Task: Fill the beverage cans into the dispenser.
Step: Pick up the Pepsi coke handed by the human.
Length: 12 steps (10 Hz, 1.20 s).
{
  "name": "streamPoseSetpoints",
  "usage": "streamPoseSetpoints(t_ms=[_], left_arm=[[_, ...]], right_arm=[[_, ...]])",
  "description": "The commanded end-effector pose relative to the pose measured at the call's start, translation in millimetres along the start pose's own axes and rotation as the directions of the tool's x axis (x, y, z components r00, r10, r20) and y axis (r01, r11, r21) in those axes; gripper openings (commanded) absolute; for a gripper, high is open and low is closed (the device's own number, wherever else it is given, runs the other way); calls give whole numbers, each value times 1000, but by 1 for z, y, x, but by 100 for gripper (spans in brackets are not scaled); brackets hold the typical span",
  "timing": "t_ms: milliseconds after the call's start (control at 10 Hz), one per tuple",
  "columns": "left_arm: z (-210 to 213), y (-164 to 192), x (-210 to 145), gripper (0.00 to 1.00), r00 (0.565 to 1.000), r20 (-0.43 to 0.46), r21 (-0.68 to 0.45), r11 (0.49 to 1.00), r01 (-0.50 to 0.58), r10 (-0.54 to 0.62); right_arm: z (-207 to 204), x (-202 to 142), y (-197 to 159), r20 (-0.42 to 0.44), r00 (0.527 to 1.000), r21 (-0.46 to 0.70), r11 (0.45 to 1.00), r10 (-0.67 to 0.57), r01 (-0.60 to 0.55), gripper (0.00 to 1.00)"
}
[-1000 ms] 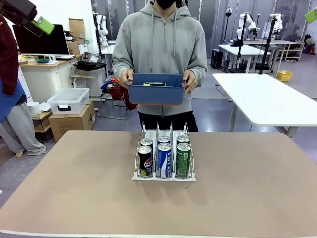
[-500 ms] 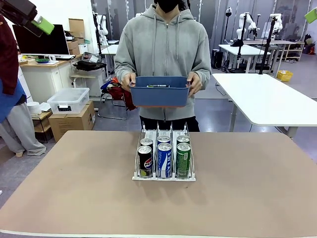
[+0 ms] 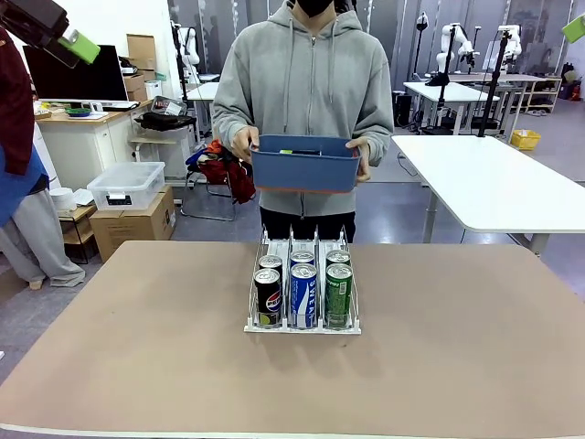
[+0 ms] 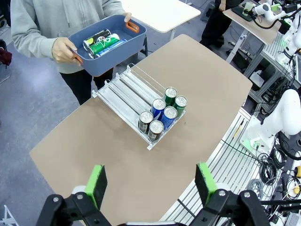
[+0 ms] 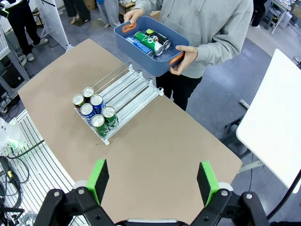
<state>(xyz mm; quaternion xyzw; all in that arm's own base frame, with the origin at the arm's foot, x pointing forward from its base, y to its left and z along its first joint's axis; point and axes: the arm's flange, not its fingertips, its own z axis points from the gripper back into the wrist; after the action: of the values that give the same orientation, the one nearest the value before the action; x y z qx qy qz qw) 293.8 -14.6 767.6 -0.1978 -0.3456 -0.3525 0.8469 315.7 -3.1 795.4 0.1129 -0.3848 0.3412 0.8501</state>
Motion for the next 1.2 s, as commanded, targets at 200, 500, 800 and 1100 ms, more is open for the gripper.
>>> streamPoseSetpoints(t_ms=[200, 500, 800, 1100], left_arm=[[1, 1, -1, 100, 1000, -1, -15, 1000, -2, 2], [1, 1, -1, 100, 1000, -1, -15, 1000, -2, 2], [1, 1, -1, 100, 1000, -1, -15, 1000, -2, 2], [1, 1, -1, 100, 1000, -1, -15, 1000, -2, 2]], right_arm=[[0, -1, 0, -2, 1000, 7, 1000, -1, 1, 100], [0, -1, 0, -2, 1000, 7, 1000, -1, 1, 100], [0, -1, 0, -2, 1000, 7, 1000, -1, 1, 100], [0, -1, 0, -2, 1000, 7, 1000, -1, 1, 100]])
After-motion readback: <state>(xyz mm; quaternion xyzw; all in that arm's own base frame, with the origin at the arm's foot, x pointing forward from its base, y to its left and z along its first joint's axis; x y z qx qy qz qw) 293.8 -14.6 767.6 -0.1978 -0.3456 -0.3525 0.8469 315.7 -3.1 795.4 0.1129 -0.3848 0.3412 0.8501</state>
